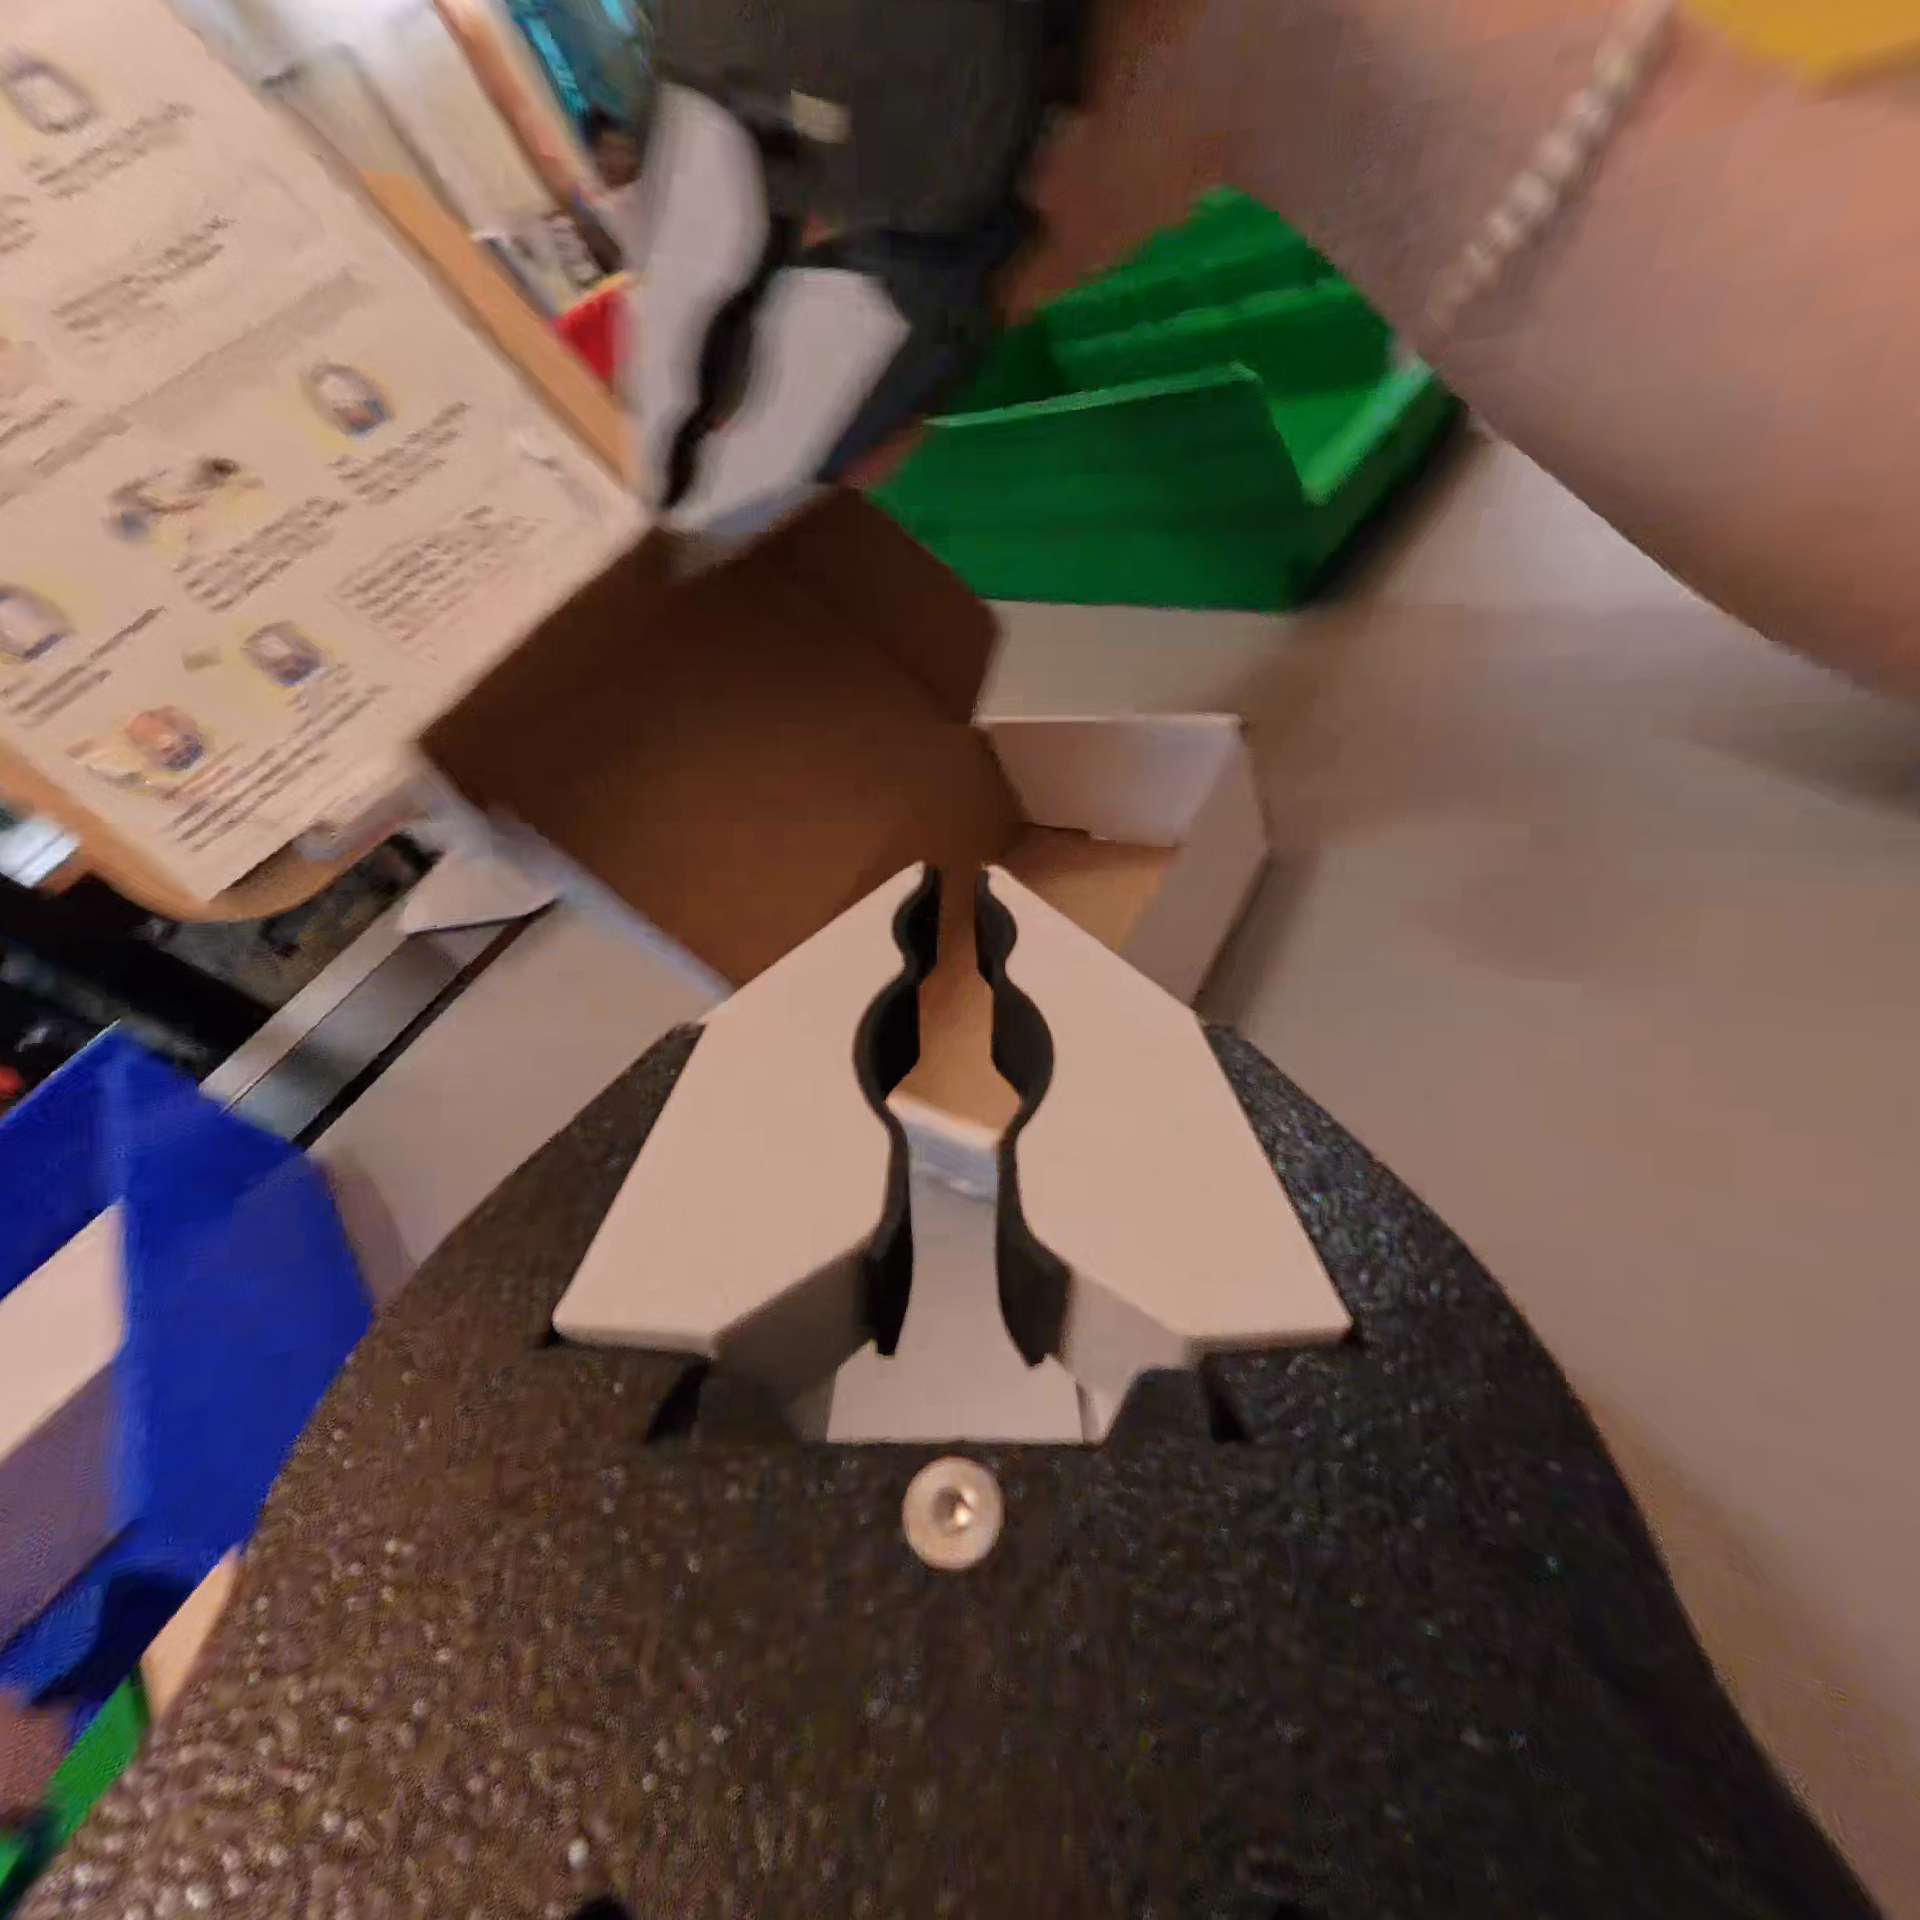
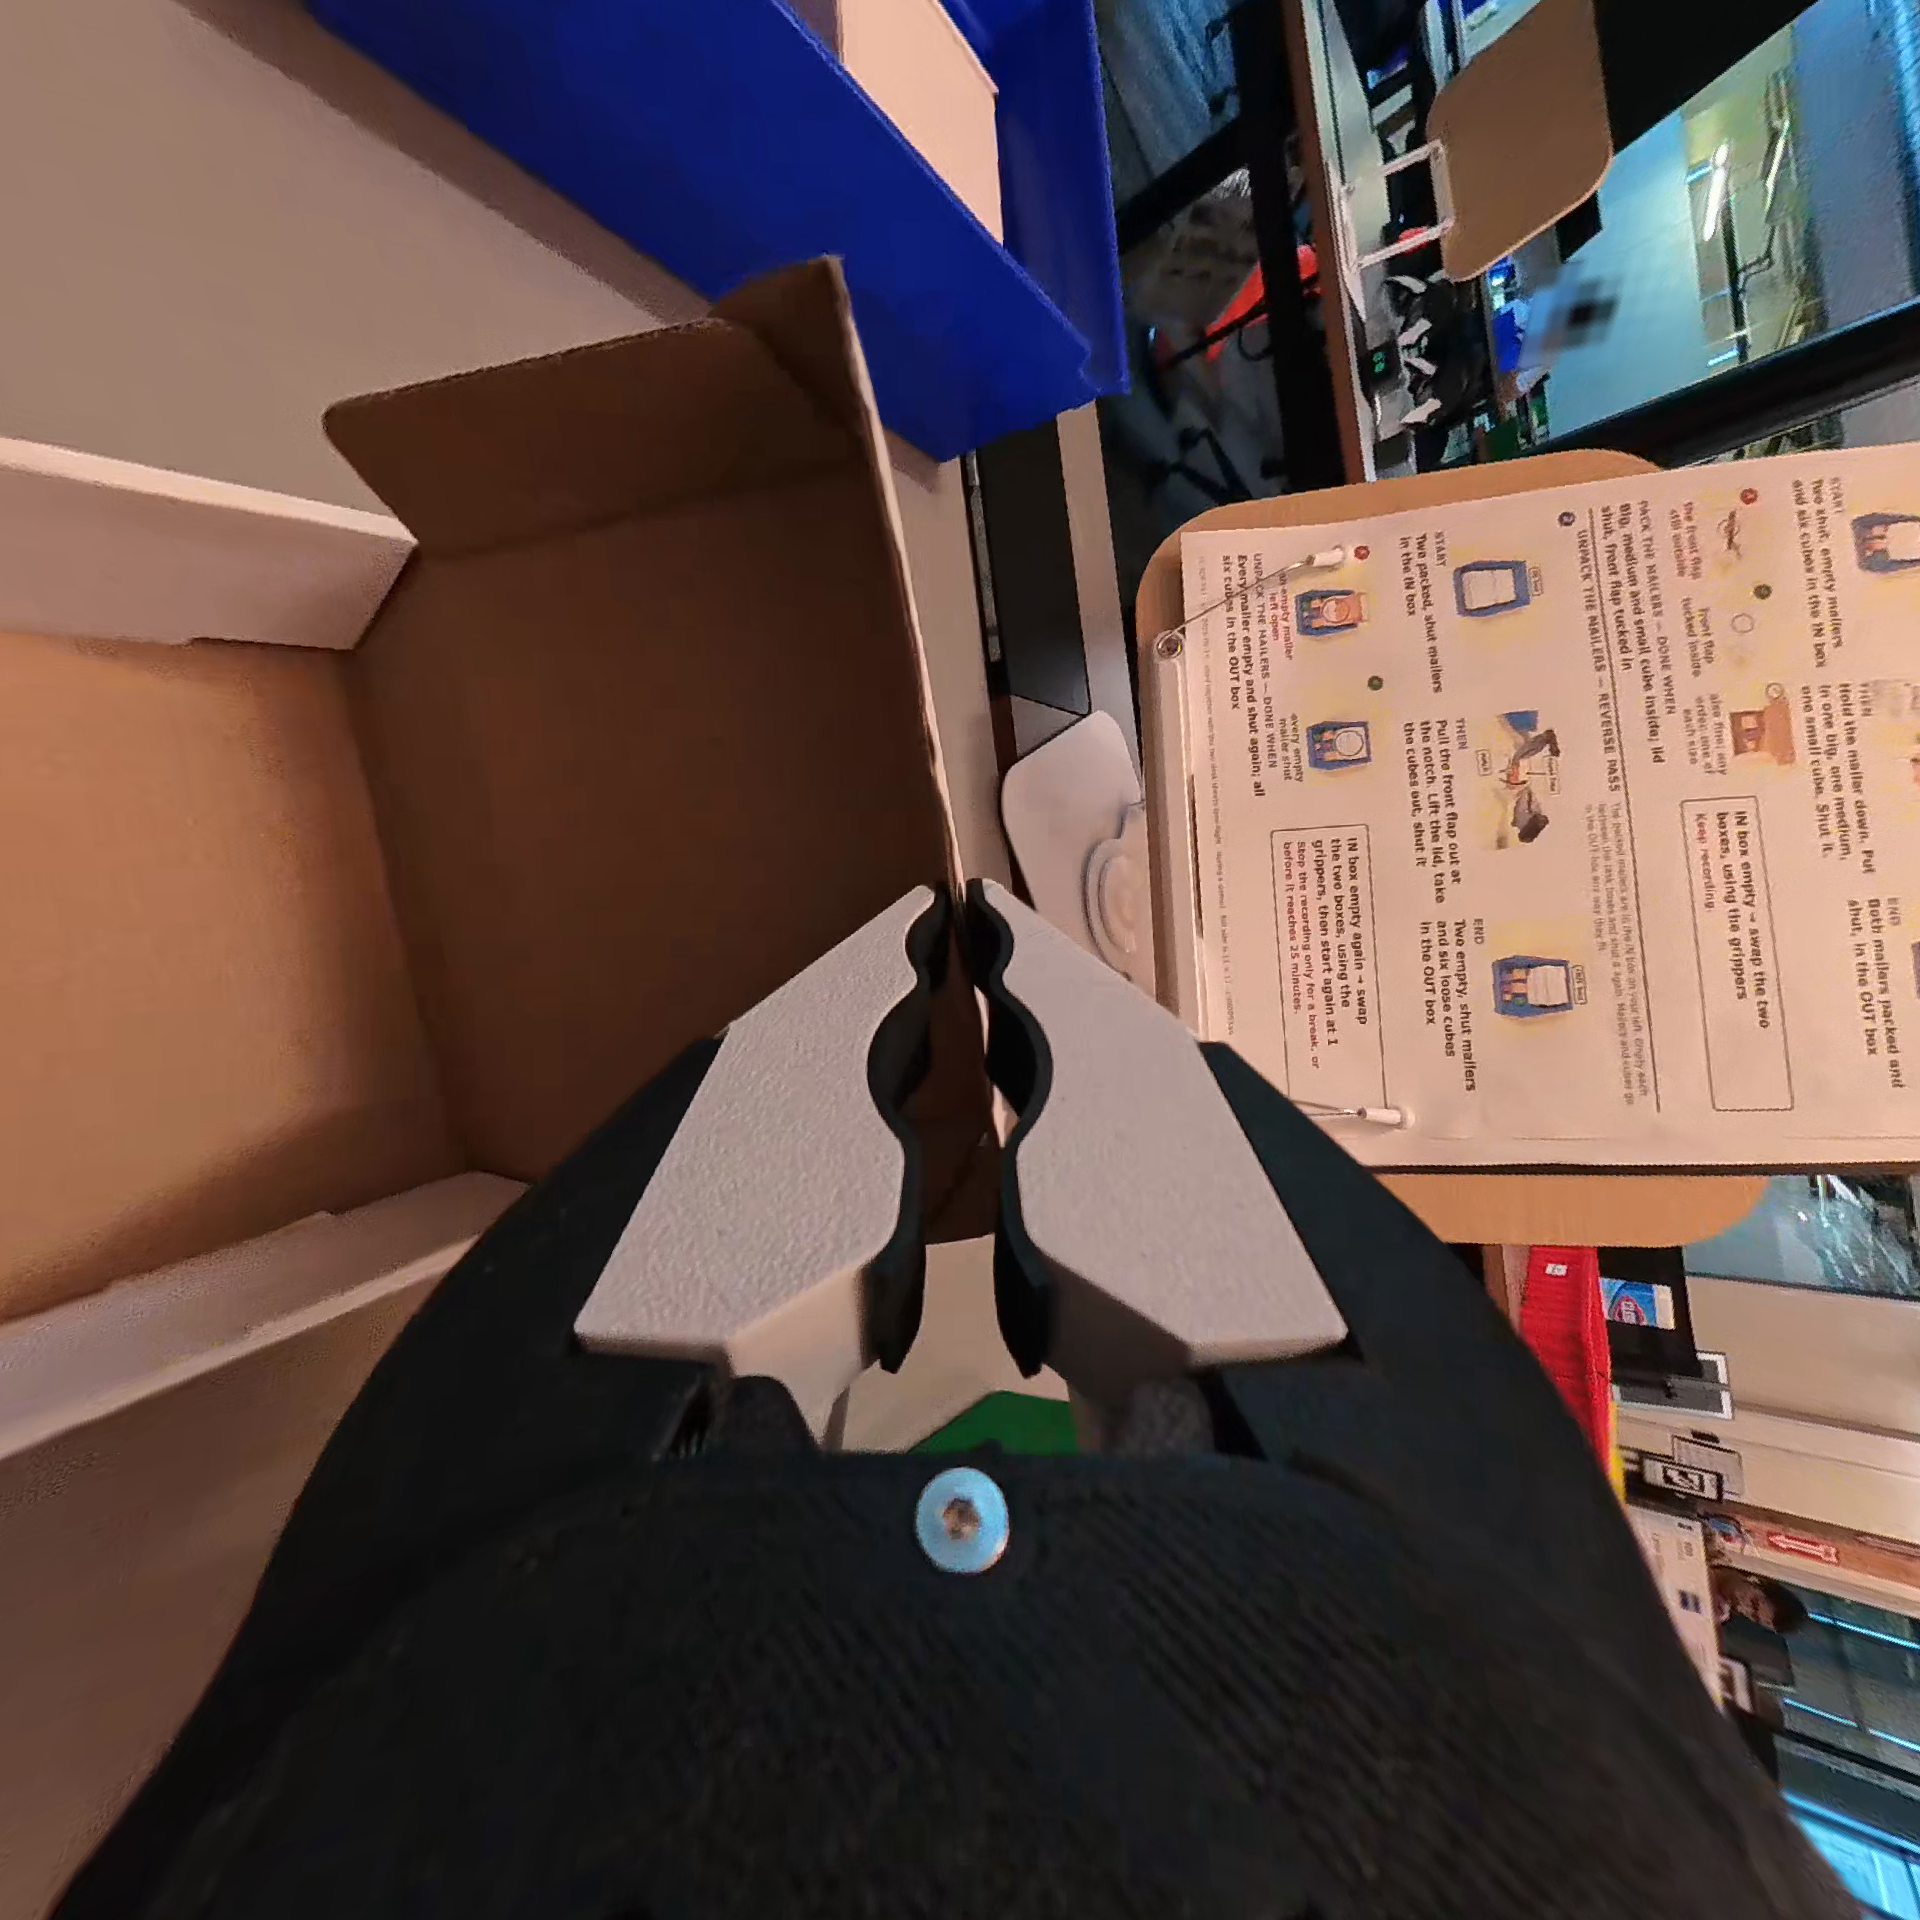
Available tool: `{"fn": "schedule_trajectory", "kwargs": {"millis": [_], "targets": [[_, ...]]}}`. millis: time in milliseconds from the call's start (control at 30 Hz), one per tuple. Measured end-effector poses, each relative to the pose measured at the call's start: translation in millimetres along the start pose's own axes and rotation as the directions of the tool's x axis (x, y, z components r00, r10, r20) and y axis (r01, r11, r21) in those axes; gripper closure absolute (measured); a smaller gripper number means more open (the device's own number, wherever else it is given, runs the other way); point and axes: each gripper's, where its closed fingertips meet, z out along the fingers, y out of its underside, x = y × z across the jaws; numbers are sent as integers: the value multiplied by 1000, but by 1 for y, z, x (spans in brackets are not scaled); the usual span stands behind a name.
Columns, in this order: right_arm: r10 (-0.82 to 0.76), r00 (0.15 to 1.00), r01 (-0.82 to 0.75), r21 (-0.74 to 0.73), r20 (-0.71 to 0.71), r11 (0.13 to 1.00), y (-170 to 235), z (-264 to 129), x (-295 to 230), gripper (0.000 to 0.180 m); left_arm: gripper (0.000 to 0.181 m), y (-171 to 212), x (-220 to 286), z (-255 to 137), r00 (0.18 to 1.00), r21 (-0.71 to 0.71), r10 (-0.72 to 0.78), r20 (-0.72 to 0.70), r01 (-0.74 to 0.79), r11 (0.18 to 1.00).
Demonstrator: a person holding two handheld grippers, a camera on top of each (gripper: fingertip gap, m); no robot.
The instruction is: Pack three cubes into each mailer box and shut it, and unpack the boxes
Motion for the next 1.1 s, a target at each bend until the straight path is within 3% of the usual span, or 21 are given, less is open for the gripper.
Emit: {"fn": "schedule_trajectory", "kwargs": {"millis": [100, 167, 233, 300, 400, 500, 600, 700, 833, 933, 1000, 1100], "targets": [[12, 1000, -12, -26, 8, 1000, 8, 0, 4, 179, 171, 3, -77, -43, 987, 5, -110, 117, 110, 994], [23, 1000, -23, -4, 17, 1000, 7, -1, 5, 179, 165, 34, -138, -67, 966, -124, -138, 217, 167, 978], [20, 1000, -21, 18, 23, 1000, 5, -1, 4, 179, 149, 83, -200, -88, 938, -328, -120, 325, 231, 916], [15, 1000, -16, 20, 23, 1000, 5, -1, 4, 179, 135, 136, -251, -106, 895, -512, -145, 422, 367, 776], [7, 1000, -7, 12, 23, 1000, 6, 1, 4, 180, 122, 199, -287, -116, 809, -660, -273, 520, 584, 473], [2, 1000, -2, 2, 22, 1000, 7, 1, 4, 179, 112, 231, -309, -104, 721, -644, -355, 595, 692, 327], [2, 1000, -2, 9, 22, 1000, 7, 1, 4, 179, 116, 249, -310, -95, 660, -642, -416, 626, 739, 205], [2, 1000, -3, 17, 21, 1000, 7, 1, 4, 179, 115, 255, -310, -85, 631, -636, -442, 637, 755, 160], [4, 1000, -5, 28, 24, 1000, 5, 1, 3, 179, 141, 266, -305, -86, 643, -674, -412, 646, 734, 88], [8, 1000, -9, 30, 24, 1000, 5, 1, 3, 179, 142, 268, -303, -89, 674, -710, -405, 618, 700, 82], [16, 1000, -17, 23, 22, 1000, 7, 1, 4, 179, 142, 253, -306, -91, 693, -714, -405, 596, 689, 126], [44, 999, -44, 1, 20, 999, 11, 0, 5, 179, 143, 188, -314, -94, 767, -689, -347, 539, 639, 341]]}}
